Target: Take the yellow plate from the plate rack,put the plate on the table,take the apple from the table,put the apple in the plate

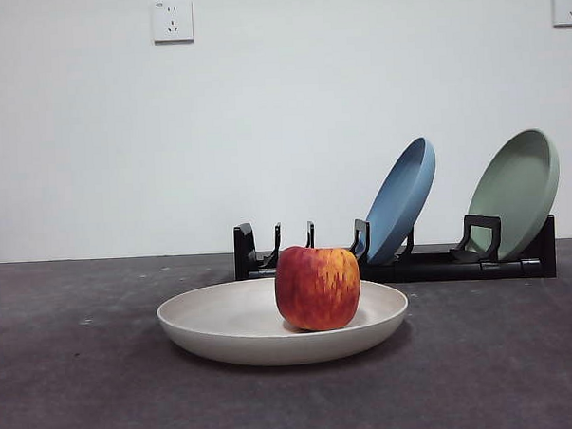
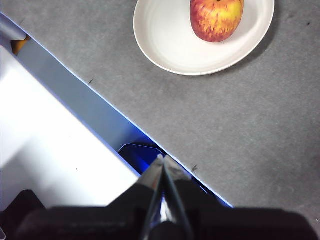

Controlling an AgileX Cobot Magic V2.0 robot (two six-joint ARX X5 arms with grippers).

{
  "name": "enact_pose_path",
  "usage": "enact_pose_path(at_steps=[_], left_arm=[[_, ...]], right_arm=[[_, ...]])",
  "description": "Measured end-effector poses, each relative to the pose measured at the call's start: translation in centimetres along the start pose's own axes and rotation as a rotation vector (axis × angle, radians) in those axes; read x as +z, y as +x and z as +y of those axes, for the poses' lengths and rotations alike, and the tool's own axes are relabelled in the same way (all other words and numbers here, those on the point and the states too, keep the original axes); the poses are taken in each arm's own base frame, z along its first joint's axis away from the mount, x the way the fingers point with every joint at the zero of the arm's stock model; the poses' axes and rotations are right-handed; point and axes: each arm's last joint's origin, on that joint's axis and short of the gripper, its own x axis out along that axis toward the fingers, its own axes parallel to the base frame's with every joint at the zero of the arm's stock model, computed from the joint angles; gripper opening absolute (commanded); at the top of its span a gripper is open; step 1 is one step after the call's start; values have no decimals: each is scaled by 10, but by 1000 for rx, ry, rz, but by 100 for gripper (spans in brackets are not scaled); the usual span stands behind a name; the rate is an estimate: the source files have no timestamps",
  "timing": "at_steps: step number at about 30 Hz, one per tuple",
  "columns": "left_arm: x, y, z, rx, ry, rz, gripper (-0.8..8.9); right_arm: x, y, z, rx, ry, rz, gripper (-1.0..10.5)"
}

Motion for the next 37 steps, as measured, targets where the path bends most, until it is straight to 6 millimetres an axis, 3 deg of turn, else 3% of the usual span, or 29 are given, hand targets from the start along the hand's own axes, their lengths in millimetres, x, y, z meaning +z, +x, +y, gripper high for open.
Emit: enact_pose_path(at_steps=[4,7,14,24,31,37], left_arm=[[4,-22,30,152,-45,-203,-1],[-9,-39,47,290,-64,-306,-1],[-73,-58,54,570,-53,-444,-1],[-195,-17,56,676,-104,-295,-1],[-247,6,57,668,-129,-218,-1],[-272,20,59,658,-166,-204,-1]], right_arm=[[0,0,0,0,0,0,1],[0,0,0,0,0,0,1],[0,0,0,0,0,0,1],[0,0,0,0,2,0,1],[0,0,0,0,2,0,1],[0,0,0,0,2,0,1]])
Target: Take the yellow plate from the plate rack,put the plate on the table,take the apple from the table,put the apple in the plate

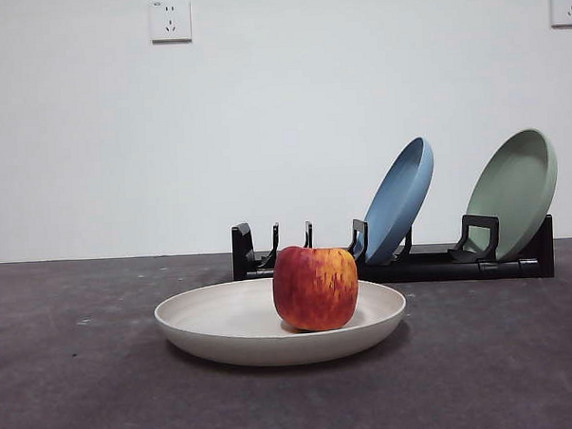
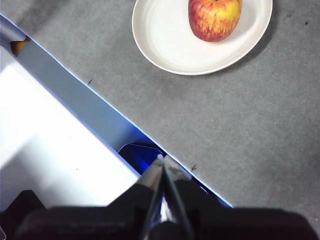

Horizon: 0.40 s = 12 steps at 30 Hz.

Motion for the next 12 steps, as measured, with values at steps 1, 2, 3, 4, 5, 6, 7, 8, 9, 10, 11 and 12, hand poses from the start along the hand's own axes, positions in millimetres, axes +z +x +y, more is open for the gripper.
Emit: enact_pose_path(at_steps=[1,2,3,4,5,6,7,8,9,10,11,12], left_arm=[[-4,1,0,-1,-10,8,-1],[-7,2,0,-3,-21,18,-1],[-10,3,-1,-3,-32,27,-1],[-11,3,-1,-4,-40,41,-1],[-12,3,-1,-4,-47,47,-1],[-12,3,-1,-4,-50,50,-1],[-12,3,-1,-4,-56,51,-1],[-12,3,-1,-4,-58,53,-1],[-13,3,-1,-4,-62,60,-1],[-14,3,-1,-4,-65,72,-1],[-14,3,-1,-4,-73,73,-1],[-14,3,-1,-4,-78,73,-1]], right_arm=[[0,0,0,0,0,0,1],[0,0,0,0,0,0,1],[0,0,0,0,0,0,1],[0,0,0,0,0,0,1],[0,0,0,0,0,0,1],[0,0,0,0,0,0,1],[0,0,0,0,0,0,1],[0,0,0,0,0,0,1],[0,0,0,0,0,0,1],[0,0,0,0,0,0,1],[0,0,0,0,0,0,1],[0,0,0,0,0,0,1]])
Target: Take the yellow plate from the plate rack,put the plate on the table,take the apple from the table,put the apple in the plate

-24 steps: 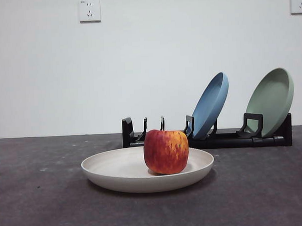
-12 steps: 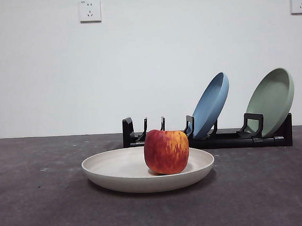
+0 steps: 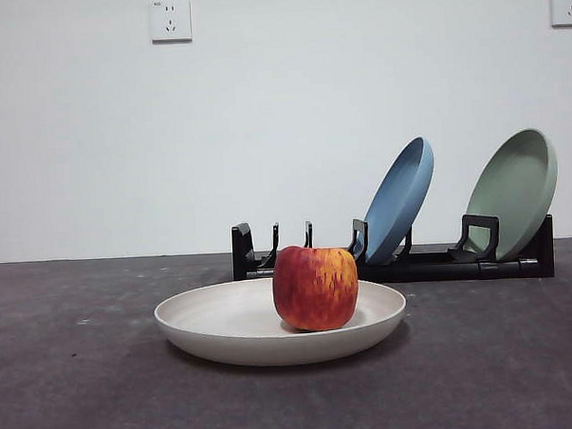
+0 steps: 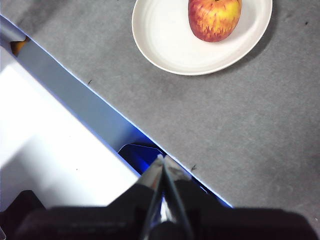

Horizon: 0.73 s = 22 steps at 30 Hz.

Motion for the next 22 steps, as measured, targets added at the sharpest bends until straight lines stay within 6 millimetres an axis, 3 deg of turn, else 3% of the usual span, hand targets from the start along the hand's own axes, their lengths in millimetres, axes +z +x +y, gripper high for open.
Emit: enact_pose_path(at_steps=[22], left_arm=[[0,0,0,1,-31,0,-1]], right_arm=[[0,0,0,0,0,0,1]])
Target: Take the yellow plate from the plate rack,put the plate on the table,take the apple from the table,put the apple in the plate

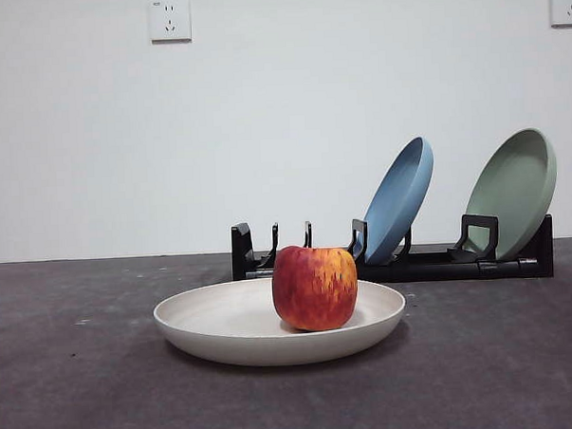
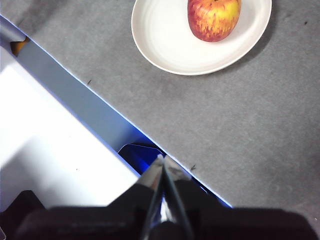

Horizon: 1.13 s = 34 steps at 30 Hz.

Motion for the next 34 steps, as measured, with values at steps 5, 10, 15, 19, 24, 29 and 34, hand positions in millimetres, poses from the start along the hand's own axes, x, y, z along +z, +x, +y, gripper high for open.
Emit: enact_pose_path(at_steps=[5,10,15,19,24,29,34], left_arm=[[0,0,0,0,0,0,-1],[0,0,0,0,0,0,-1],[0,0,0,0,0,0,-1],[0,0,0,0,0,0,-1],[0,0,0,0,0,0,-1],[0,0,0,0,0,0,-1],[0,0,0,0,0,0,-1]], right_arm=[[0,-6,-4,-40,-10,-51,1],[7,-25,-18,-125,8,-346,1],[-11,-28,-39,-267,72,-557,1],[-35,-14,-55,-391,96,-697,1],[-66,15,-68,-467,72,-823,1],[-90,40,-77,-532,110,-839,1],[-106,59,-83,-533,155,-818,1]])
